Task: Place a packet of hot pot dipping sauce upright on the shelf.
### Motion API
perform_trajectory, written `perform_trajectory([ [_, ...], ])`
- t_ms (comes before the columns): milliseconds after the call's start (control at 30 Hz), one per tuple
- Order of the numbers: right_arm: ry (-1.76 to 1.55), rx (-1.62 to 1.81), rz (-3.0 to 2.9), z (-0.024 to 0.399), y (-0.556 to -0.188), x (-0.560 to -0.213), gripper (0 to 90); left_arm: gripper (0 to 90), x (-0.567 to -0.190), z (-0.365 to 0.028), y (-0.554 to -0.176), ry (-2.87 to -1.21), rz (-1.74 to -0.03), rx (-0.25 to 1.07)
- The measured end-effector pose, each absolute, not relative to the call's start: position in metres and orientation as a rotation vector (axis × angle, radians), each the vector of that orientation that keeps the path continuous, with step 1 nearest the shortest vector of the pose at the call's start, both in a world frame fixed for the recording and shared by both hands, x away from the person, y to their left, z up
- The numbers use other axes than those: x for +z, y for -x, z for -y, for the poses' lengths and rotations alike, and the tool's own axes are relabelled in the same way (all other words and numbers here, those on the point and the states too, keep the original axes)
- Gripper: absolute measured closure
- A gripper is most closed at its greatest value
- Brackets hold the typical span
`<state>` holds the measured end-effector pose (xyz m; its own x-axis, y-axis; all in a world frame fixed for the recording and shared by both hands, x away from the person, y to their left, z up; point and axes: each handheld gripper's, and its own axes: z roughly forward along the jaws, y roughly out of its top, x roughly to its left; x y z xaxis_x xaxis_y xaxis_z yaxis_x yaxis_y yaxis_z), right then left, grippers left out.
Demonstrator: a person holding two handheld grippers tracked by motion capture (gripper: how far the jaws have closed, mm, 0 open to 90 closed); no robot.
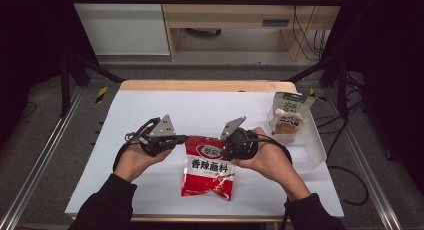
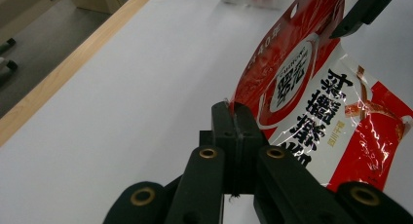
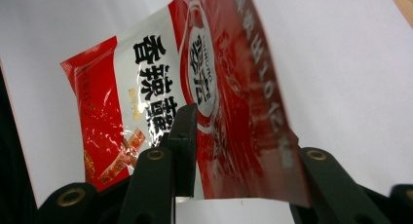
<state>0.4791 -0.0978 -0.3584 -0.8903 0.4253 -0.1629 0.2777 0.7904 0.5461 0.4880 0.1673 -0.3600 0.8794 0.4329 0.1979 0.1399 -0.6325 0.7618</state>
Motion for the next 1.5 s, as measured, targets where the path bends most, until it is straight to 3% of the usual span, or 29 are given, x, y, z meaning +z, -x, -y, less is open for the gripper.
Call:
perform_trajectory([
  [467, -0.529, 0.770, -2.738, 0.098, -0.486, -0.346, 72.6, 90.0, -0.346, -0.166, -0.484, -2.219, -0.388, 0.494],
  [867, -0.512, 0.713, -2.787, 0.094, -0.484, -0.346, 89.0, 90.0, -0.345, -0.164, -0.483, -2.210, -0.379, 0.493],
  [1167, -0.493, 0.685, -2.801, 0.089, -0.486, -0.341, 89.8, 90.0, -0.346, -0.170, -0.485, -2.187, -0.417, 0.466],
  [1300, -0.490, 0.690, -2.803, 0.089, -0.488, -0.341, 89.8, 77.0, -0.349, -0.173, -0.487, -2.170, -0.454, 0.456],
  [1400, -0.485, 0.696, -2.797, 0.090, -0.491, -0.341, 89.8, 55.4, -0.352, -0.177, -0.488, -2.139, -0.509, 0.457],
  [1500, -0.497, 0.696, -2.795, 0.091, -0.491, -0.339, 89.9, 42.4, -0.356, -0.182, -0.486, -2.111, -0.533, 0.451],
])
